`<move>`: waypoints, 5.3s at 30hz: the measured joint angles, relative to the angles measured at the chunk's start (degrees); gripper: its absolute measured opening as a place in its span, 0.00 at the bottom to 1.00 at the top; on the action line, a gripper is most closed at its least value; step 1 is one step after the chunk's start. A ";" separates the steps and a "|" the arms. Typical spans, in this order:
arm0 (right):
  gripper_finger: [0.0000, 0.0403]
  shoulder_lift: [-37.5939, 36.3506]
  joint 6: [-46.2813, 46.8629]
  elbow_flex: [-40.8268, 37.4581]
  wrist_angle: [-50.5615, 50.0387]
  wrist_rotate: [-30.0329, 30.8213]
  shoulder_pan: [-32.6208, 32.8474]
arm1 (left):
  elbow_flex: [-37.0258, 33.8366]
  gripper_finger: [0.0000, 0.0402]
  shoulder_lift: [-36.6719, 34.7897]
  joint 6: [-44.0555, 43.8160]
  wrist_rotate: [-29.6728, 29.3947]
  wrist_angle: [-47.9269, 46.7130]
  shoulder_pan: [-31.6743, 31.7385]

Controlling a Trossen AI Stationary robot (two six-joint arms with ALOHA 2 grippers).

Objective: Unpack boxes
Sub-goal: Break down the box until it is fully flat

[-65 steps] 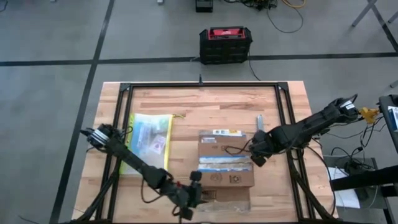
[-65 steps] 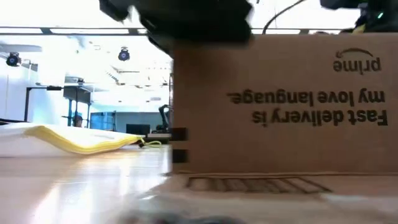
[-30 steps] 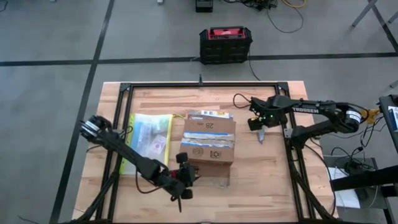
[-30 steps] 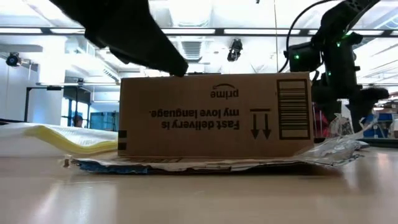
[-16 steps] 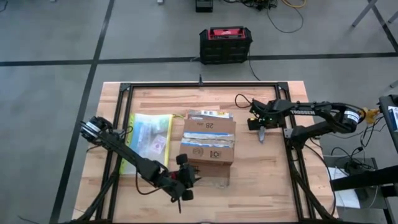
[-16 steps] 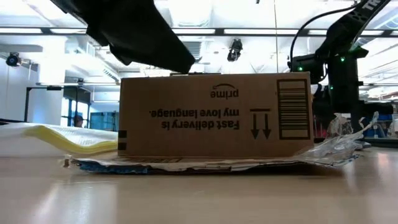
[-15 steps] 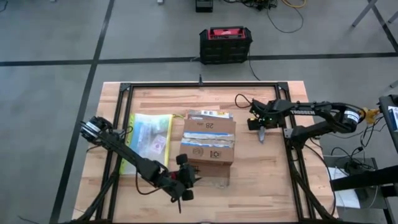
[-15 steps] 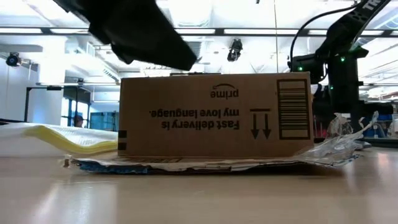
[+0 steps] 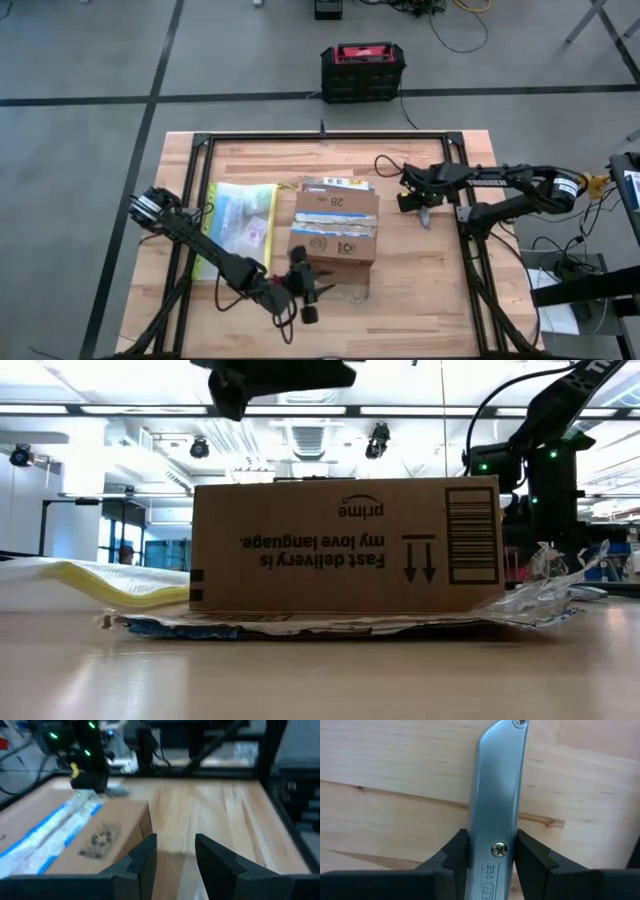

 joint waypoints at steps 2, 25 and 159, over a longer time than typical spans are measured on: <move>0.26 -1.08 0.13 -0.14 -0.06 0.08 0.76 | -0.66 0.30 -0.02 0.01 -0.01 2.94 0.13; 0.26 -16.65 8.82 14.81 8.41 32.66 38.18 | -0.15 0.50 1.97 -5.94 -4.62 10.71 5.42; 0.13 24.58 -44.21 47.53 55.27 23.32 57.99 | 2.72 0.39 -16.50 10.21 7.51 -7.53 -5.08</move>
